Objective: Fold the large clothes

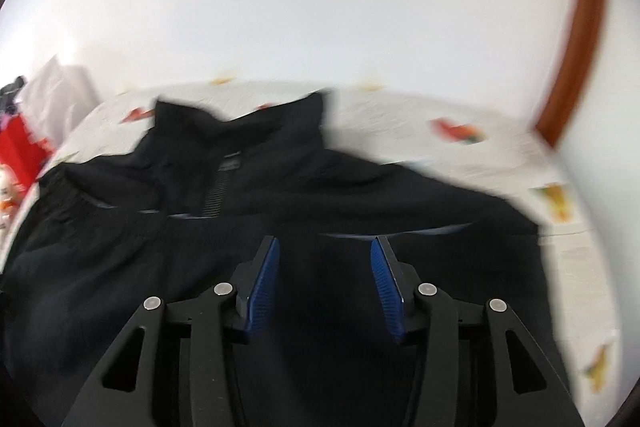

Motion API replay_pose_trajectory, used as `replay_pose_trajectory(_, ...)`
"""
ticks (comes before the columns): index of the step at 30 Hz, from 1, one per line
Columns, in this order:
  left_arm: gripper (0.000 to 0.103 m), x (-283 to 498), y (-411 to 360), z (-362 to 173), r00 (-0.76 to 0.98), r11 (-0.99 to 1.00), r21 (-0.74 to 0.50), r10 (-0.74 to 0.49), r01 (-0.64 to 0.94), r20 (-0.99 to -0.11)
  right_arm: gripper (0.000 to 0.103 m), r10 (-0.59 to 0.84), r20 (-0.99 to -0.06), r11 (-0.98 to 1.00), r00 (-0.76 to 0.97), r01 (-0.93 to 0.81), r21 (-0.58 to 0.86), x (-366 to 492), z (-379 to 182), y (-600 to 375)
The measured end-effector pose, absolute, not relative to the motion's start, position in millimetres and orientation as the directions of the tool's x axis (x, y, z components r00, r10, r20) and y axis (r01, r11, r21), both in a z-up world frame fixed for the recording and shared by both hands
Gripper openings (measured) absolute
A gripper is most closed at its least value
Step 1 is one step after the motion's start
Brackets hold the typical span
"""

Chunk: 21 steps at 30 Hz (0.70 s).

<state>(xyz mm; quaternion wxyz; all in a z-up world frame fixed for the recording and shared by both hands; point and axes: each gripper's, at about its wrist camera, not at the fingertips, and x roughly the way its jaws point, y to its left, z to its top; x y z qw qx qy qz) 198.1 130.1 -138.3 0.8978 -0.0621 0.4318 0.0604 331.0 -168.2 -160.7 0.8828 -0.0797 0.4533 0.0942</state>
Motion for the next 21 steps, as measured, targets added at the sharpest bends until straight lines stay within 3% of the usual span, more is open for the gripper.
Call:
replay_pose_trajectory(5,0.064,194.2,135.5,-140.5,0.623,0.977,-0.036,0.105,-0.209,-0.775,0.050,-0.054,-0.832,0.988,0.552,-0.093,-0.126,328.3,-157.8,-243.1)
replay_pose_trajectory(10,0.064,203.7,146.0,-150.6,0.615,0.965,-0.090,0.085,-0.248,-0.784,0.056,0.044,-0.898,0.999,0.437,-0.045,0.027,329.2,-187.3,-291.6)
replay_pose_trajectory(21,0.063,229.1,135.4,-168.4,0.594,0.960,-0.102,0.076,-0.261,-0.801,0.057,-0.003,-0.895,1.000,0.447,-0.018,-0.012,347.1,-207.7,-315.0)
